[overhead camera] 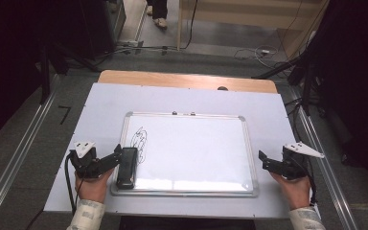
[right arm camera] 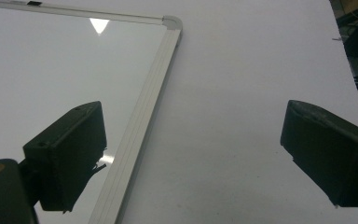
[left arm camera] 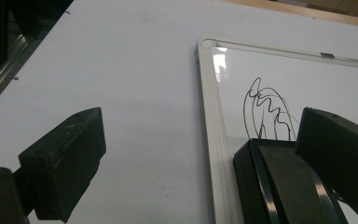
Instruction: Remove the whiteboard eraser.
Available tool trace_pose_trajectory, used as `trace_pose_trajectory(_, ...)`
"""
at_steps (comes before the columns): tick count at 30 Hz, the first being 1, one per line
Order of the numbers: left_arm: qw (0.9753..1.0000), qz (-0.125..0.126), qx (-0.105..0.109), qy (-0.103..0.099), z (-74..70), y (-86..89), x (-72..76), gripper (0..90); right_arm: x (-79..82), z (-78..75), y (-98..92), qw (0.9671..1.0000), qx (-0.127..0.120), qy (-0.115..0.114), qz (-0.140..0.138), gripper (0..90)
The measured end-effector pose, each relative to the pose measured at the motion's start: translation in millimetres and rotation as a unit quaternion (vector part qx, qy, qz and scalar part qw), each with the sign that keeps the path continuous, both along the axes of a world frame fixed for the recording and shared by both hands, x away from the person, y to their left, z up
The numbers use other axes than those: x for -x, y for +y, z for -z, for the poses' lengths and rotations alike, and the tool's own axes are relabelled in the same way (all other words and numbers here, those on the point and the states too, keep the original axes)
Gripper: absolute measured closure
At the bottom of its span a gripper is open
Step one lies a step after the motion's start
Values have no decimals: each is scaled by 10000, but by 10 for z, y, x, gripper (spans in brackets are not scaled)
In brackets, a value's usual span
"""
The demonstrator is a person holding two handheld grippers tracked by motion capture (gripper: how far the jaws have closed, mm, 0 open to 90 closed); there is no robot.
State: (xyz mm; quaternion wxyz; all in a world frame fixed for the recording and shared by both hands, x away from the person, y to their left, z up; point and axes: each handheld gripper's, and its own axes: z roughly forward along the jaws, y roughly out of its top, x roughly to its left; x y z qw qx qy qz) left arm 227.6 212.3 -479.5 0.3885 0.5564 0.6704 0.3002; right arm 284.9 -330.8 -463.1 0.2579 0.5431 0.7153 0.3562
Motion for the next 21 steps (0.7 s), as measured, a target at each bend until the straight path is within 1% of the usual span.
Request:
trace_pose_trajectory(5,9999,51,-50,79,19,-58,-13,21,-2,5,0,10000,5,6,12,53)
trace_pose_trajectory(10,9999,122,-73,95,23,-111,-16,21,2,3,-1,10000,7,1,9,54)
trace_pose_trajectory(12,9999,115,-42,83,28,-128,-18,21,3,5,3,10000,8,13,17,54)
trace_pose_trajectory(21,9997,170,-12,165,49,-193,-27,21,6,7,11,10000,29,6,4,53)
